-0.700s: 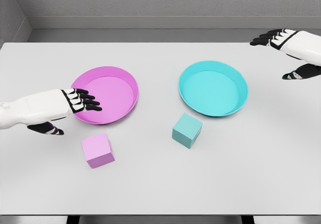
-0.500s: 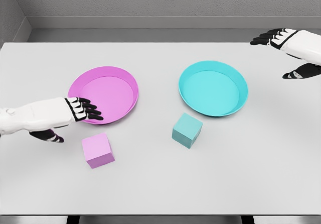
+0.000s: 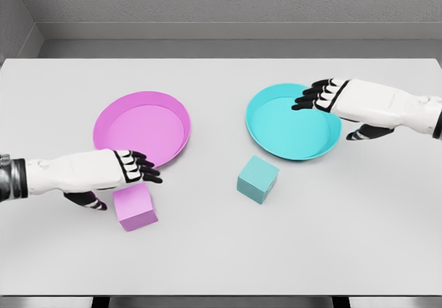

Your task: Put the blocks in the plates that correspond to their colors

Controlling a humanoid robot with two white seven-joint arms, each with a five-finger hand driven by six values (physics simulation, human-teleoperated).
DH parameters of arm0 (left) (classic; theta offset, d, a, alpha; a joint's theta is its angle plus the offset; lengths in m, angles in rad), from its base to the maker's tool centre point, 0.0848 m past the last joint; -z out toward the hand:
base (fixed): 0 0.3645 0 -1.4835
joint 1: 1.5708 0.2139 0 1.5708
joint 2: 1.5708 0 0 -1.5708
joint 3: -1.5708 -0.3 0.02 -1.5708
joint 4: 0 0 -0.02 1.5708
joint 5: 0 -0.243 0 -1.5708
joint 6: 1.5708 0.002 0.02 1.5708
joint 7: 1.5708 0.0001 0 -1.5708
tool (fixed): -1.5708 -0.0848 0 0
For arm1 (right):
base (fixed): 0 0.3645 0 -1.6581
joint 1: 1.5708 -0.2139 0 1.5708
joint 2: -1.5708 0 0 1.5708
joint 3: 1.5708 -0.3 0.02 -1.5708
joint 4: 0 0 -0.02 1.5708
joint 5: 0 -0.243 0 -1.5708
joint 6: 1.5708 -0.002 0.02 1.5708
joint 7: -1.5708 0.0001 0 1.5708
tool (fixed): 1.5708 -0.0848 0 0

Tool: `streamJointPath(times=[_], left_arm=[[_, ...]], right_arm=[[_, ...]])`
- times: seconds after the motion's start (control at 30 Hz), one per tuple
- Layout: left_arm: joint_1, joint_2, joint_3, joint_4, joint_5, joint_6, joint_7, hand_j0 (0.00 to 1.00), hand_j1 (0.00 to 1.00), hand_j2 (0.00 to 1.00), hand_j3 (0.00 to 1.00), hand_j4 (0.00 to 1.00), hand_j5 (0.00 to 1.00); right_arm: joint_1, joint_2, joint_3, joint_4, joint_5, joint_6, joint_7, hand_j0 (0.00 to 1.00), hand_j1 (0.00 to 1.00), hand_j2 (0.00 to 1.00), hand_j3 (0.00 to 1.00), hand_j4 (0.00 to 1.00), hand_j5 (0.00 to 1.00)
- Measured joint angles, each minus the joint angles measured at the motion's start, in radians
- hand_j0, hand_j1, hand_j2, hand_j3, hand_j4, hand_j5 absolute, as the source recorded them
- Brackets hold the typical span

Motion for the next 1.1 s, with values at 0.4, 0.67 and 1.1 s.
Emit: streamJointPath(times=[0.4,0.67,1.1], left_arm=[[-0.003,-0.025,-0.039,0.0,-0.002,0.0,-0.054,1.0,1.0,1.0,1.0,1.0,1.0],[-0.008,-0.06,-0.043,0.0,-0.003,0.0,-0.107,1.0,1.0,1.0,1.0,1.0,1.0],[-0.014,-0.056,-0.043,0.001,-0.003,0.003,-0.119,0.64,0.64,0.64,0.64,0.64,0.64]], right_arm=[[-0.025,0.013,0.173,-0.072,0.022,0.0,0.0,1.0,1.0,1.0,1.0,1.0,1.0],[-0.074,0.059,0.229,-0.074,0.03,0.0,0.0,1.0,1.0,1.0,1.0,1.0,1.0],[-0.081,0.099,0.276,-0.074,0.065,0.0,0.0,1.0,1.0,1.0,1.0,1.0,1.0]])
